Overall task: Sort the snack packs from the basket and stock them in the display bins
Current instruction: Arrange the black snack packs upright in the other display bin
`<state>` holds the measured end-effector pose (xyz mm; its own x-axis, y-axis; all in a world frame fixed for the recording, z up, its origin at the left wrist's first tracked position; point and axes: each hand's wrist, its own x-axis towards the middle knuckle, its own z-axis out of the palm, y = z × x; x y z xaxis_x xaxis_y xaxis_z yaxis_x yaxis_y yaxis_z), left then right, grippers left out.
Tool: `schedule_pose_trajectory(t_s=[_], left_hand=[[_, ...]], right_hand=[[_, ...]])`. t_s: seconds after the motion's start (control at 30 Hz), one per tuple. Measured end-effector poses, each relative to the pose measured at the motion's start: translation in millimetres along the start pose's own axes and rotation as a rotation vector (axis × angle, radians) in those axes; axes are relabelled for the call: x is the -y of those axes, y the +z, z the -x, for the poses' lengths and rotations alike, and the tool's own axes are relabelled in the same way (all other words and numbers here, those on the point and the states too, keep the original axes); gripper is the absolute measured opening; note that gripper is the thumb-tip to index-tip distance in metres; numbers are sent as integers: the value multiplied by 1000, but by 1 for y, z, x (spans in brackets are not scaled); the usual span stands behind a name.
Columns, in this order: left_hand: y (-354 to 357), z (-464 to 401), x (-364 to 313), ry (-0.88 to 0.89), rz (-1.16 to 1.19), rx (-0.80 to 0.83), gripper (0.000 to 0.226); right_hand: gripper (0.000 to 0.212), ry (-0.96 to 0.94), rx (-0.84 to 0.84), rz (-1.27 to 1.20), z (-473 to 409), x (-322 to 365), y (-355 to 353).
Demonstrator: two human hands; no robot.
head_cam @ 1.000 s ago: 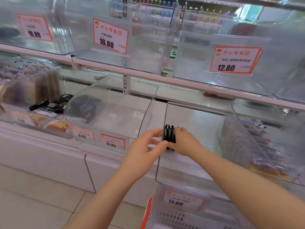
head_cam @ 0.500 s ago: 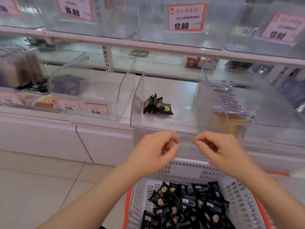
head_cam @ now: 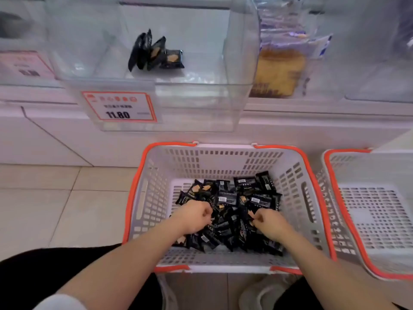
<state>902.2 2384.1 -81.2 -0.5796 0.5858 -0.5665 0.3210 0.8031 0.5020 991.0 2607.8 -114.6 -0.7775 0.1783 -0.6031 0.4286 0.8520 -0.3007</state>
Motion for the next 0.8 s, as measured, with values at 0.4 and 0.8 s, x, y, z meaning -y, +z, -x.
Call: schedule_pose_trajectory(t_s=[0.4,0.8], left_hand=[[69,-41,28,-221,-169,274,29],[102,-66,46,-71,-363,184,48]], right_hand=[[56,-91,65,433,-35,-53,56],[35,-162,-99,138,-36,-49,39]])
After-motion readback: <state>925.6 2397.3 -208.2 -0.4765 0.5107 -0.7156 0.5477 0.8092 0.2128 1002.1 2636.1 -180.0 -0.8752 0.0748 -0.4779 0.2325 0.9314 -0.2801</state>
